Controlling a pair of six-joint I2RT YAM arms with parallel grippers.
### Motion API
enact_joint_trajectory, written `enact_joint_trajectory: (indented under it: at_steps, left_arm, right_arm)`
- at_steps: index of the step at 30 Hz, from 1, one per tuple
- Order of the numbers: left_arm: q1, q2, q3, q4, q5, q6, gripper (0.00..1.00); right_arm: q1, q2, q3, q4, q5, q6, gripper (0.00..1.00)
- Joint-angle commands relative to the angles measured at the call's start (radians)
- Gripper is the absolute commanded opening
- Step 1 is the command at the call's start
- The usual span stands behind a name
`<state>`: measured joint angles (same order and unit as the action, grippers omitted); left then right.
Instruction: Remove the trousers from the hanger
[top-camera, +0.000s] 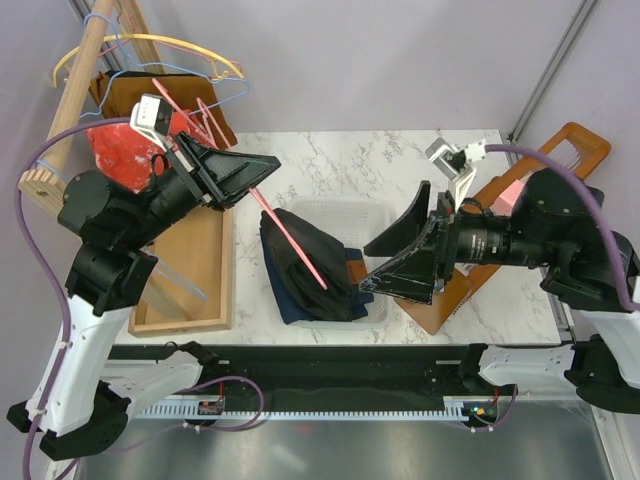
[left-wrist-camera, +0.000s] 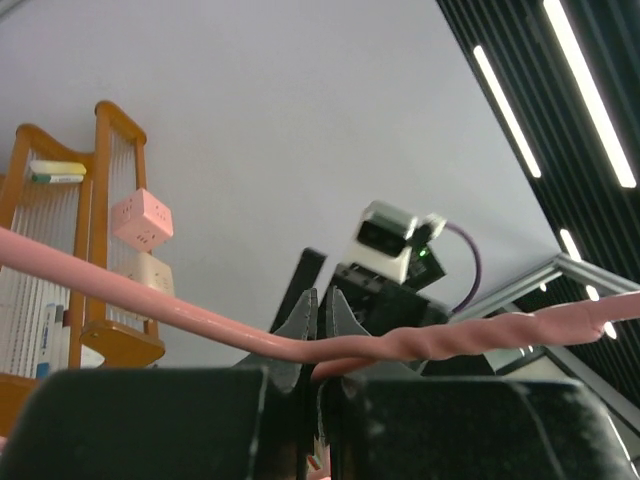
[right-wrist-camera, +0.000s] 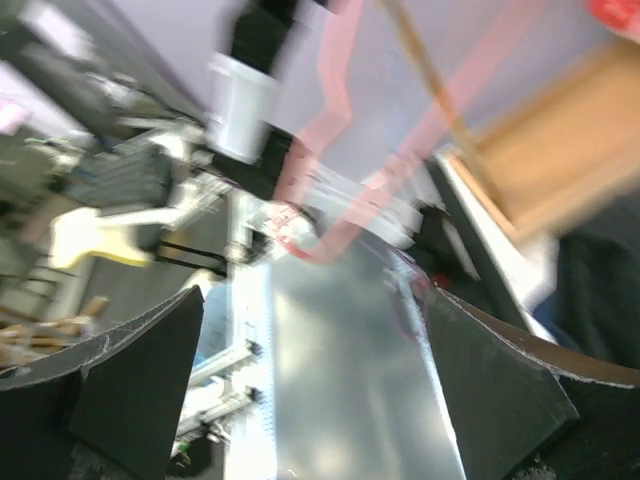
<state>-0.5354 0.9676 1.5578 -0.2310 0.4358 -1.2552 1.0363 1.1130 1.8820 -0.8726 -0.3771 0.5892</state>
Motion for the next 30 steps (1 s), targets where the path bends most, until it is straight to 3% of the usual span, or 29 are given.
enact_joint_trajectory:
  at_steps: [1,8,10,14,17,24,30]
  left_arm:
    - [-0.005,0.019,-0.007,0.004,0.106,0.071,0.02]
    - [-0.006,0.019,-0.027,0.013,0.121,0.077,0.02]
    - [-0.005,0.019,-0.025,0.015,0.116,0.080,0.02]
    - [-0.005,0.007,-0.021,-0.005,0.083,0.085,0.02]
    - [-0.006,-0.027,-0.039,-0.039,-0.004,0.085,0.02]
    - [-0.005,-0.029,-0.025,-0.071,-0.120,0.091,0.02]
    - [-0.005,-0.013,0.001,-0.103,-0.138,0.106,0.02]
  right_arm:
    - [-0.001,0.016,-0.078,0.450,-0.213,0.251,0.98]
    - [-0.001,0.189,-0.004,0.478,-0.254,0.199,0.98]
    - [0.001,0.211,-0.004,0.465,-0.175,0.170,0.98]
    - [0.005,0.203,-0.018,0.393,0.015,0.031,0.83]
    - [0.039,0.157,-0.064,0.383,0.182,-0.087,0.83]
    - [0.201,0.217,-0.035,0.345,0.308,-0.230,0.78]
    - [0.286,0.286,0.029,0.299,0.557,-0.262,0.52]
